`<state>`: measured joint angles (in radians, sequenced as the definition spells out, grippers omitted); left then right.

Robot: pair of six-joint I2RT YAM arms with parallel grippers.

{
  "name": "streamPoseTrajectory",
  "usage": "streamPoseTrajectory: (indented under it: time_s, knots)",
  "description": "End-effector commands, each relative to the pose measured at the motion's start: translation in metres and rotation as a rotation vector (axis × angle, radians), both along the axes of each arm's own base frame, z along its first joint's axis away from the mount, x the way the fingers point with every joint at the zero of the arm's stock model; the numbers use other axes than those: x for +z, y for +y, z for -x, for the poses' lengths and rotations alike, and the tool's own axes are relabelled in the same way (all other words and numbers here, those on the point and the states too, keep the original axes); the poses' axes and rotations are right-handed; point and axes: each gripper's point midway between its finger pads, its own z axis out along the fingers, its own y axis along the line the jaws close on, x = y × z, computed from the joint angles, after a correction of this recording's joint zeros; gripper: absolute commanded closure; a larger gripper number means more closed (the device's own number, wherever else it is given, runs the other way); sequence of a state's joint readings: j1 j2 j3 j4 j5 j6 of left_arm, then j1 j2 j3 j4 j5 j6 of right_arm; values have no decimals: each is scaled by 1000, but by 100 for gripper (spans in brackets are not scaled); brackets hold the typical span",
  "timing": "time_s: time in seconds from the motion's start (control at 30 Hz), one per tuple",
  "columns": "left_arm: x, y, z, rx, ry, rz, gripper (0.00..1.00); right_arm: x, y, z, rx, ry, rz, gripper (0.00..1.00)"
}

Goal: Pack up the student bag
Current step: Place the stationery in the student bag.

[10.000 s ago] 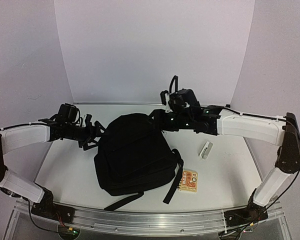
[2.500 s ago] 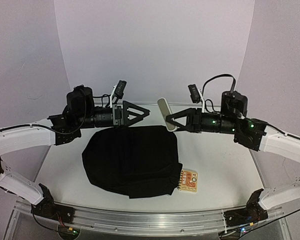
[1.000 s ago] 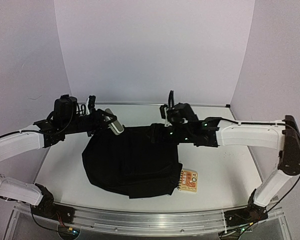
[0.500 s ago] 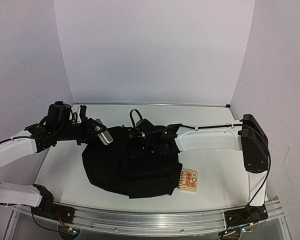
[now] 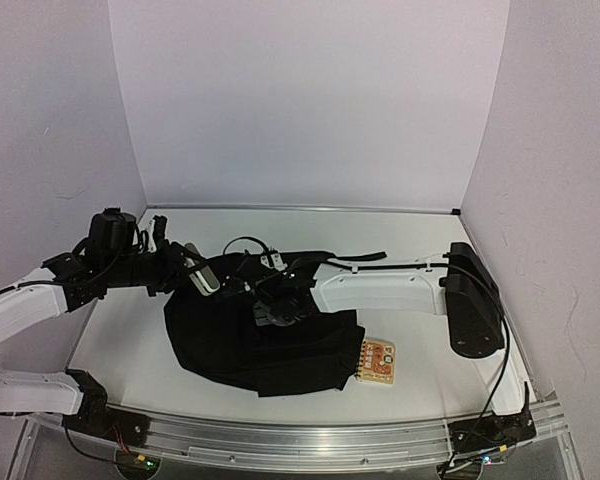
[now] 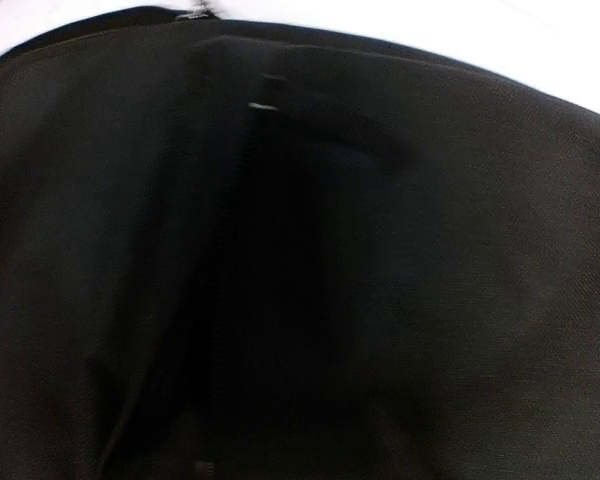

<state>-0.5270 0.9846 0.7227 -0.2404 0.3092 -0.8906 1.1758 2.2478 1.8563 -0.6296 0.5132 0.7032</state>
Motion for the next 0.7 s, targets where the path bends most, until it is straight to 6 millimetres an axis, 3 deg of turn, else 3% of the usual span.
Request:
streamPoseTrajectory:
  time_s: [0.0, 0.1, 0.4, 0.57, 0.67]
  knots:
    - [10, 2, -3, 8, -40, 8, 100, -17, -50, 2, -124, 13, 147, 80]
    - [4, -9, -3, -50, -13, 16, 100, 4, -50, -2, -157, -19, 78, 100]
    - [9, -76, -8, -271, 13, 163, 100, 95, -41, -5, -131, -72, -337, 100]
    - [18, -114, -3, -365, -42, 172, 100, 96, -45, -5, -100, -35, -402, 100]
    - [19, -121, -8, -371, -92, 155, 100, 95, -41, -2, -76, -18, -426, 100]
